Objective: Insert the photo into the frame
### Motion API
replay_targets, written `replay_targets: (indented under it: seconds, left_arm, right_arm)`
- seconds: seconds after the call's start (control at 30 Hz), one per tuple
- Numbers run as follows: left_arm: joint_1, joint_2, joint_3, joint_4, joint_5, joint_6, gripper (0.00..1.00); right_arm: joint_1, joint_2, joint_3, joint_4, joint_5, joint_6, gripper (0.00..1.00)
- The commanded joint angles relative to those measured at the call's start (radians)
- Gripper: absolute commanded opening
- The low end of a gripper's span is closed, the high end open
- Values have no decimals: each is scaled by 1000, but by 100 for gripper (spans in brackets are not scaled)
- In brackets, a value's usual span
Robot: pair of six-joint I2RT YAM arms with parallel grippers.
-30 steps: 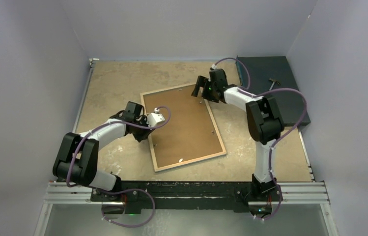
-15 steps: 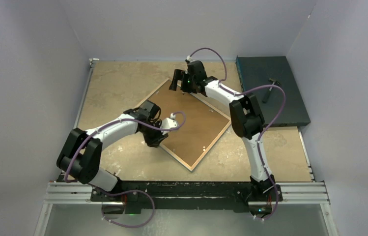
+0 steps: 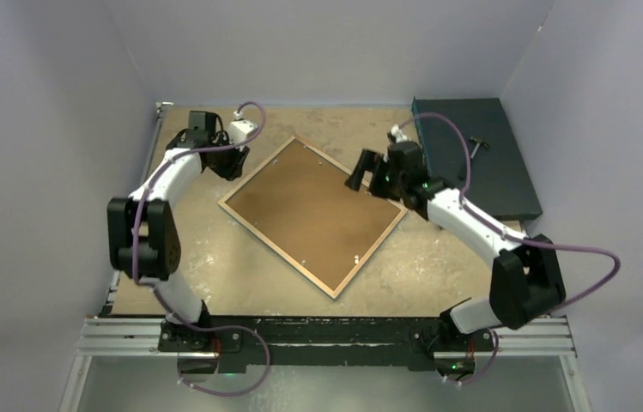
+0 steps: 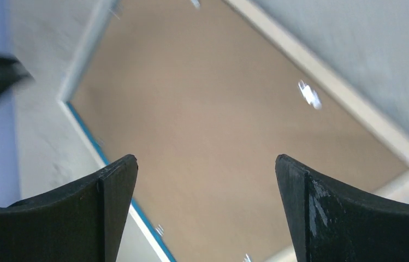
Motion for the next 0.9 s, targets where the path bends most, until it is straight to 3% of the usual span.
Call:
replay_targets:
  seconds: [0.0,0.13,0.3,0.47,0.87]
  left_arm:
    - [86,193,92,143,-92,-154,30]
    - [91,262,93,200,-130,-175,27]
    - [91,306,69,230,-148,-185,27]
    - [91,326,32,251,-162,-168,24]
    - [91,217,-174,101,49,15,19]
  right_arm:
    - [-6,-147,-299,-35,-38,105,99]
    - [-13,-259,-470,-28,-63,175,99]
    - [-17,-263,-549,43,-116,219,99]
    - [-20,-189,-517,81,-118,208,99]
    - [-64,3,-304,73,-47,70,99]
